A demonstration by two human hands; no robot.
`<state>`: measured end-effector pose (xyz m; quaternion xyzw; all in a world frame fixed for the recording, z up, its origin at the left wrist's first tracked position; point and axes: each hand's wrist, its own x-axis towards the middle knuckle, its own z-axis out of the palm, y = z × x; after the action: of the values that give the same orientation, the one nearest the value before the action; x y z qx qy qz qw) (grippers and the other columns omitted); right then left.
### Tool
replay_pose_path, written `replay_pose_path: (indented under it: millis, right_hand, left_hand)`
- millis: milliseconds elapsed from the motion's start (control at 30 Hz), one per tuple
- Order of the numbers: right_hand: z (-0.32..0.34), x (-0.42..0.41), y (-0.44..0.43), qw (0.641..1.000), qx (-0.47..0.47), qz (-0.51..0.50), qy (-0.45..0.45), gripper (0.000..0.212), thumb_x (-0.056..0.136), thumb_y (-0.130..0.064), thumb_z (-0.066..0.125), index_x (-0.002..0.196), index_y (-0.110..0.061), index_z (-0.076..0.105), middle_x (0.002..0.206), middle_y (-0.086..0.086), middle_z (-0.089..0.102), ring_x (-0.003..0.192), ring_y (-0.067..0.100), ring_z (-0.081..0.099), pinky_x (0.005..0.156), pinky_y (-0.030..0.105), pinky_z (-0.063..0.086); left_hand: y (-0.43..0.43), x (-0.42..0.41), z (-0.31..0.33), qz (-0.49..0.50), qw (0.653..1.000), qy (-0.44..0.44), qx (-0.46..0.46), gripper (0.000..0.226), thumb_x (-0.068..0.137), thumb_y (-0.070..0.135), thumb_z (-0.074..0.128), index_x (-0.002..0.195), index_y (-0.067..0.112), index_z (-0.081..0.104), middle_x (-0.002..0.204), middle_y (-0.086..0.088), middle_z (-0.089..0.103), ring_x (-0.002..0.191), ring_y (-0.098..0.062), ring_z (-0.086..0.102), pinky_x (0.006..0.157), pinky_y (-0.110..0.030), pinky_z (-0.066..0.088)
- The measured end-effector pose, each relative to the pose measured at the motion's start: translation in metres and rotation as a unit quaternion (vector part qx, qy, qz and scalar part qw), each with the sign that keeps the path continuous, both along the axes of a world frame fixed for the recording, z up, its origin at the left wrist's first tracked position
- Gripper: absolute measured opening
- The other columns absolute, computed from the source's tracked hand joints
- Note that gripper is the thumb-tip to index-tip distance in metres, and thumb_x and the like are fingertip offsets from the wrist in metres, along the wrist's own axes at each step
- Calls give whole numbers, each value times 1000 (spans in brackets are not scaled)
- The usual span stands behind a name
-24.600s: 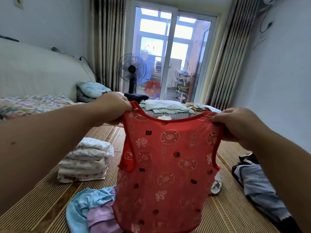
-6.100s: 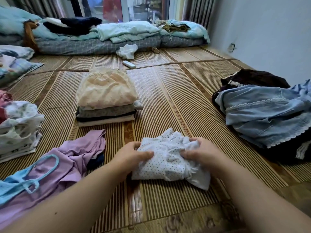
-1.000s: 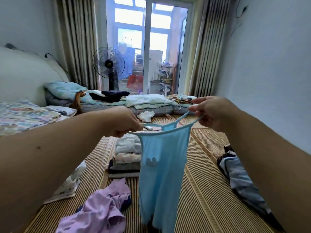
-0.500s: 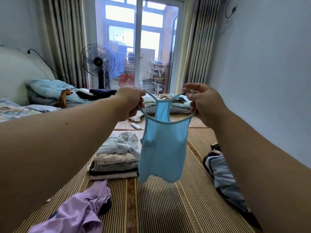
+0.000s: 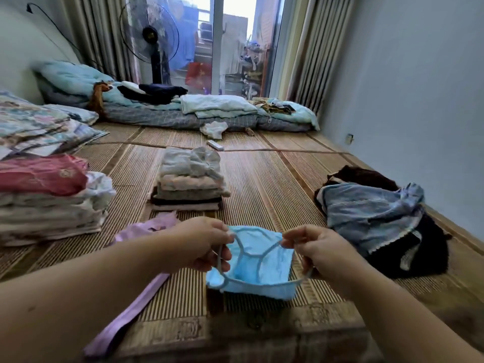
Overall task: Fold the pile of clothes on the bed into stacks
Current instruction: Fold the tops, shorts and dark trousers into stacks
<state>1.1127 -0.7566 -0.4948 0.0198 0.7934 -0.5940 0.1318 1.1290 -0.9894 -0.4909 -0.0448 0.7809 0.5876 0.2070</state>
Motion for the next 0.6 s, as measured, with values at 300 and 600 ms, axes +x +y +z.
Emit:
replay_pose_path:
  millis: [300,600]
  right_hand:
    - [-36,-31,12,984,-112,-44,-130,25,93,7,50,106,-11,64,74,6,67,44,10,47,44,25,45]
    - [-71,-157,-1,976,-99,-141,-136,23,95,8,44,98,-12,56,81,11,57,55,13,48,48,29,43]
  left_hand:
    - [-1,-27,-44,14,990,-136,35,10,95,21,56,91,12,59,67,1,66,61,-11,66,49,-22,44]
    - [29,-136,-67,208,962,-111,139,23,99,24,50,83,10,59,67,-1,64,50,-10,58,56,-23,41]
